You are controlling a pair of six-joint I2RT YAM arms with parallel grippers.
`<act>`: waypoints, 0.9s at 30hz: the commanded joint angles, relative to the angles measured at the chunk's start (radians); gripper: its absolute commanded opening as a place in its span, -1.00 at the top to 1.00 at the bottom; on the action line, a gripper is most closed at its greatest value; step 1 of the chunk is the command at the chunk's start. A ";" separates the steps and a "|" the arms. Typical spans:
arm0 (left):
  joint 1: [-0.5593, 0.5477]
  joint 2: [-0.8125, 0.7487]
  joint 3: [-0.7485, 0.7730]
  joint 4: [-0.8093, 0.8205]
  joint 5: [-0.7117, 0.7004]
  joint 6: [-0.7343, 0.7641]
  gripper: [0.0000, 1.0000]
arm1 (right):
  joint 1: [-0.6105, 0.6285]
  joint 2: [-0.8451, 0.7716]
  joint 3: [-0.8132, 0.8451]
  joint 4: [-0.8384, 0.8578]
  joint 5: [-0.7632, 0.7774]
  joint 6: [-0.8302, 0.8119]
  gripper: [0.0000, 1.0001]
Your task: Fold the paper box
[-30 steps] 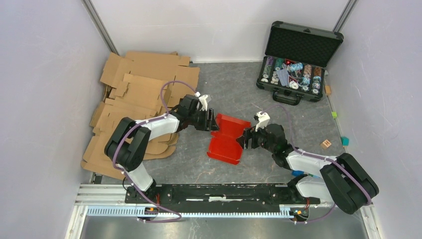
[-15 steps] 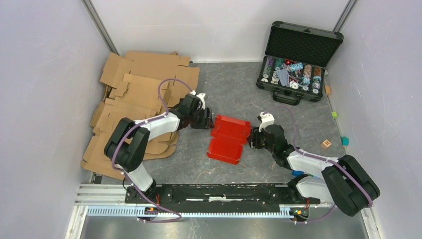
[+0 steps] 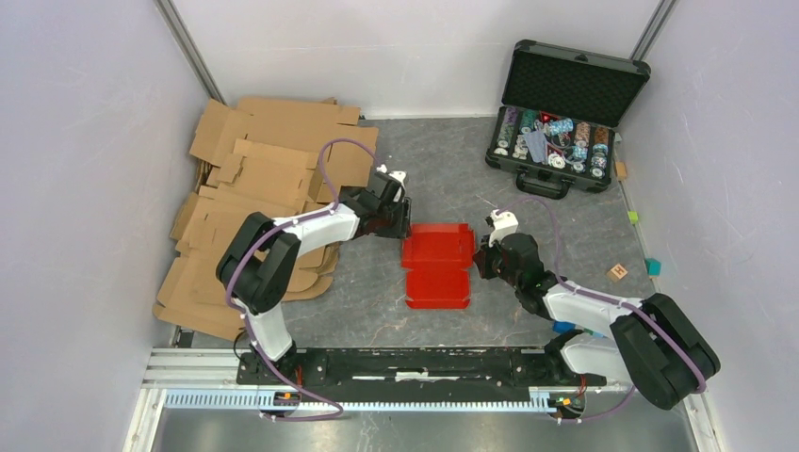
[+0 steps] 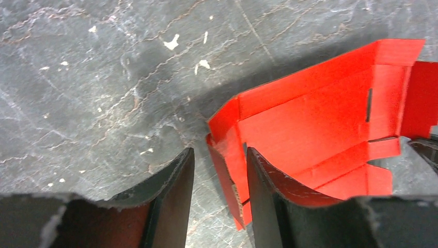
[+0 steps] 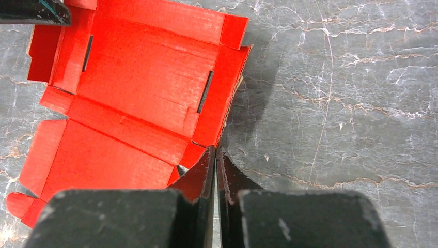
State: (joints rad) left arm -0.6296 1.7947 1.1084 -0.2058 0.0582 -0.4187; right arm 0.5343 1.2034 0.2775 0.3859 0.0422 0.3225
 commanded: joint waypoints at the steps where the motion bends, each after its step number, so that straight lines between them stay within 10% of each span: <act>1: 0.004 -0.006 -0.015 -0.015 -0.055 0.036 0.05 | -0.004 -0.033 0.018 0.033 0.007 -0.021 0.87; 13: 0.005 -0.077 -0.064 -0.010 -0.063 0.031 0.78 | -0.004 -0.033 0.015 0.025 0.030 -0.025 0.78; 27: 0.004 -0.207 -0.191 0.190 0.064 0.055 0.96 | -0.004 -0.090 0.017 -0.003 0.076 -0.049 -0.29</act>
State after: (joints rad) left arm -0.6250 1.6558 0.9432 -0.1307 0.0673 -0.4168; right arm 0.5343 1.1687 0.2775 0.3687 0.0750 0.2901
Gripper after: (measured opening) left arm 0.042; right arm 0.626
